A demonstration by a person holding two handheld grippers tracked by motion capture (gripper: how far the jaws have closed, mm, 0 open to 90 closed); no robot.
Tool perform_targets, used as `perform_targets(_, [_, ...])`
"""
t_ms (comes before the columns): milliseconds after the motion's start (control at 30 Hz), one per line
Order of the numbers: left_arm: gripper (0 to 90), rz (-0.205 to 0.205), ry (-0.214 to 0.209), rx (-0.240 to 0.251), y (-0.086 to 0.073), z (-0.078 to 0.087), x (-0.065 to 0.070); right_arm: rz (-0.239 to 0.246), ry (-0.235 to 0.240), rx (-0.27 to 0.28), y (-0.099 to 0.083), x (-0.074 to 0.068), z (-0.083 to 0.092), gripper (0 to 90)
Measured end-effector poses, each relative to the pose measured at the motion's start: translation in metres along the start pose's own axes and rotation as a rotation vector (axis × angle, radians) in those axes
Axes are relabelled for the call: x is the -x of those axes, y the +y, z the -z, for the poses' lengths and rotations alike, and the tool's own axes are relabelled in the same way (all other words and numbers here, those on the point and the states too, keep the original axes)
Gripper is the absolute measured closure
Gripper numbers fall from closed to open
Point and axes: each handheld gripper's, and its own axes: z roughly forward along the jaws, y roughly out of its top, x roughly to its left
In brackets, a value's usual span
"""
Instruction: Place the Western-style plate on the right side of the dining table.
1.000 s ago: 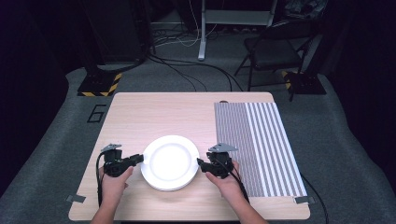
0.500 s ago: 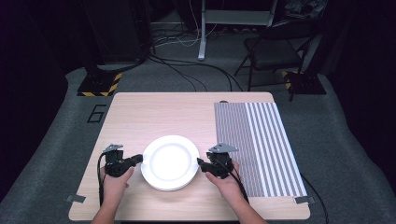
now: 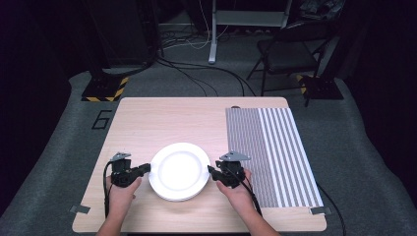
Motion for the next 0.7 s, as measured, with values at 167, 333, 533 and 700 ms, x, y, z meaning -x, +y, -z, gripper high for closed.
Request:
perform_targets(167, [83.3,0.001,0.009,0.002,-0.001,0.001,0.002,-0.030,0.029,-0.011,-0.001,-0.001,-0.004,60.2])
perform_targets(333, [83.3,0.004,0.001,-0.001,-0.001,0.001,0.001,-0.081,0.081,-0.051,-0.003,-0.002,-0.010,56.1])
perform_targets(533, [83.3,0.005,0.005,-0.002,-0.002,0.002,0.002,-0.119,0.100,-0.063,-0.004,-0.003,-0.012,55.7])
perform_targets(700, [83.3,0.003,0.006,-0.003,-0.002,0.002,0.002,-0.116,0.111,-0.014,0.000,-0.004,-0.005,60.2])
